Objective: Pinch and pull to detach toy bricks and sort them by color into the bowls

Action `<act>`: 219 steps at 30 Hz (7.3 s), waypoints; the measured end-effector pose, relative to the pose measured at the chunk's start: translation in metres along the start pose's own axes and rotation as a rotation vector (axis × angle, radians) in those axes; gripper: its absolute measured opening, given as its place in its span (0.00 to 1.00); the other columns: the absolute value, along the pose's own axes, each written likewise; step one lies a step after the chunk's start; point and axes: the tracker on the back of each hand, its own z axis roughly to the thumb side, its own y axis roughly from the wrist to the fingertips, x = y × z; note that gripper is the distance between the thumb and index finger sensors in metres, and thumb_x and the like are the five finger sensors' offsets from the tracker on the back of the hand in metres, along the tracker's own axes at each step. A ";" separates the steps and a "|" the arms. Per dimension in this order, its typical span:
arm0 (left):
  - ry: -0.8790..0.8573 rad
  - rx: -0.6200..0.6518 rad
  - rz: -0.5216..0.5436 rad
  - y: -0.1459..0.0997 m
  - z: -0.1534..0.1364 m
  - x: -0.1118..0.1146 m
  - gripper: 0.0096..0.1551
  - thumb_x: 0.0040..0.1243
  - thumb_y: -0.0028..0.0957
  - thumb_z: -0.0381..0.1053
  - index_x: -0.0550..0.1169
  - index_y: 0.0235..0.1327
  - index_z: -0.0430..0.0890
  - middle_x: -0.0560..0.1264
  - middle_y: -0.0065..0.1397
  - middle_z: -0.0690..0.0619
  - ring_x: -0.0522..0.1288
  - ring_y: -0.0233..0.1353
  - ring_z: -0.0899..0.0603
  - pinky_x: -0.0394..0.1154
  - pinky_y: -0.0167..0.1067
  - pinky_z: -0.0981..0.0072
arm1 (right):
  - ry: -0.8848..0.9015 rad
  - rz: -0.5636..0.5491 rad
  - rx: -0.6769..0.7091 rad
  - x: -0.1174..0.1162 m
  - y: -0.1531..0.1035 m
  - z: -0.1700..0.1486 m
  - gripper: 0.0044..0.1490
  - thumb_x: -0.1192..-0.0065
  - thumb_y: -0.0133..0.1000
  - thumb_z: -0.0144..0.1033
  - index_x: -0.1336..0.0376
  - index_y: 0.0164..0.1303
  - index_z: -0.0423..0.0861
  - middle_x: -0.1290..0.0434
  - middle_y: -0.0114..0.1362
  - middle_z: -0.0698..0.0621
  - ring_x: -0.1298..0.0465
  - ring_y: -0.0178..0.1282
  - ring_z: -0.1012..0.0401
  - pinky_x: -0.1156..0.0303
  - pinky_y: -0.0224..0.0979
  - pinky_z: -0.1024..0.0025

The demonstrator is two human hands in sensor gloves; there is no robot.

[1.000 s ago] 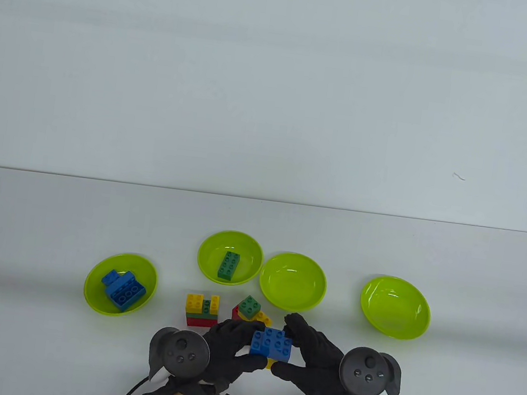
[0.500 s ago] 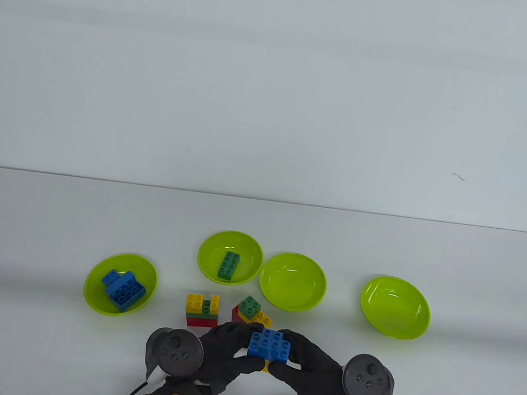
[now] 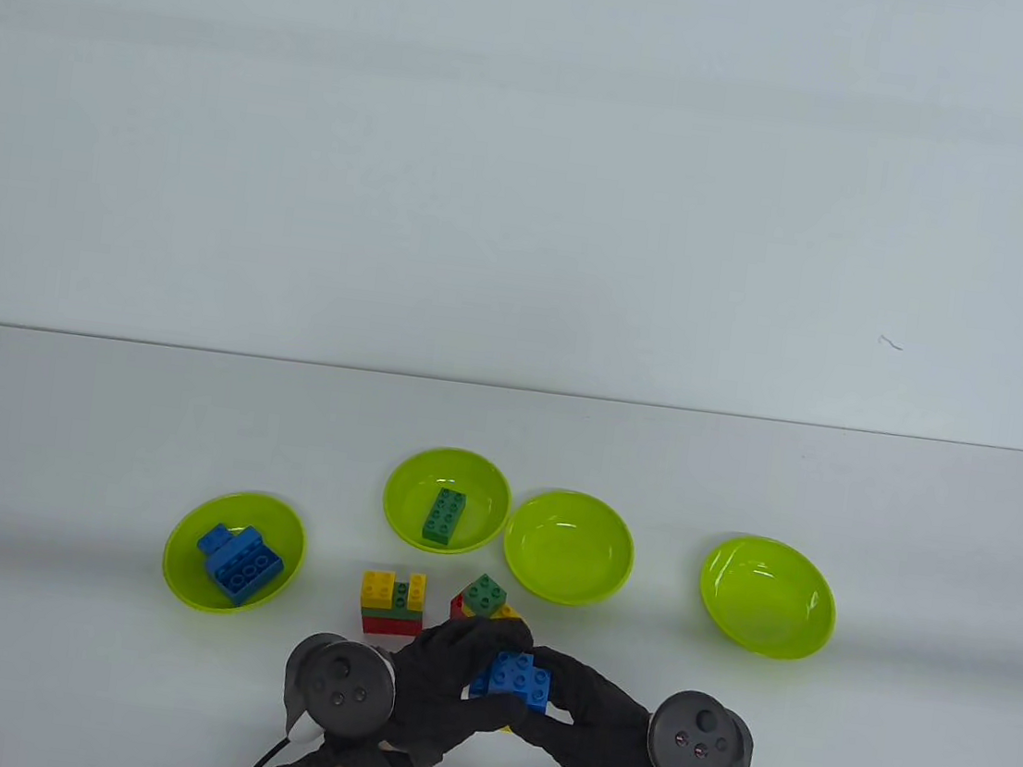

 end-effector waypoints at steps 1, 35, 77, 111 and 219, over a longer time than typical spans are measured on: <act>0.014 0.003 -0.003 0.000 0.001 -0.001 0.39 0.60 0.51 0.58 0.73 0.67 0.34 0.75 0.65 0.32 0.76 0.64 0.33 0.66 0.65 0.37 | 0.001 0.004 0.002 0.000 0.000 0.000 0.39 0.33 0.51 0.46 0.37 0.71 0.40 0.26 0.69 0.40 0.24 0.66 0.43 0.33 0.72 0.45; 0.257 -0.127 0.138 -0.008 -0.035 -0.067 0.35 0.60 0.54 0.50 0.70 0.71 0.34 0.72 0.69 0.32 0.74 0.67 0.32 0.65 0.67 0.37 | -0.113 -0.037 -0.003 0.003 -0.001 0.000 0.40 0.32 0.50 0.47 0.36 0.69 0.40 0.25 0.68 0.41 0.23 0.64 0.44 0.32 0.71 0.46; -0.070 -0.231 0.068 -0.008 -0.048 -0.055 0.44 0.53 0.59 0.60 0.62 0.77 0.31 0.64 0.75 0.27 0.66 0.72 0.26 0.59 0.69 0.32 | -0.080 -0.030 -0.015 0.004 0.000 0.000 0.40 0.32 0.51 0.47 0.37 0.70 0.40 0.25 0.68 0.41 0.23 0.65 0.44 0.33 0.71 0.46; 0.043 -0.006 -0.031 -0.006 -0.002 -0.002 0.36 0.57 0.53 0.53 0.71 0.68 0.32 0.75 0.65 0.31 0.75 0.63 0.32 0.66 0.64 0.36 | 0.030 -0.007 -0.011 0.001 -0.002 -0.003 0.43 0.33 0.52 0.48 0.39 0.73 0.38 0.27 0.70 0.39 0.25 0.67 0.43 0.34 0.73 0.45; -0.056 -0.119 -0.034 -0.020 -0.020 0.015 0.40 0.57 0.52 0.58 0.72 0.65 0.31 0.76 0.62 0.31 0.77 0.60 0.33 0.68 0.61 0.36 | 0.014 -0.060 0.027 0.010 -0.004 0.009 0.40 0.36 0.54 0.49 0.38 0.71 0.38 0.26 0.69 0.40 0.24 0.65 0.44 0.34 0.72 0.46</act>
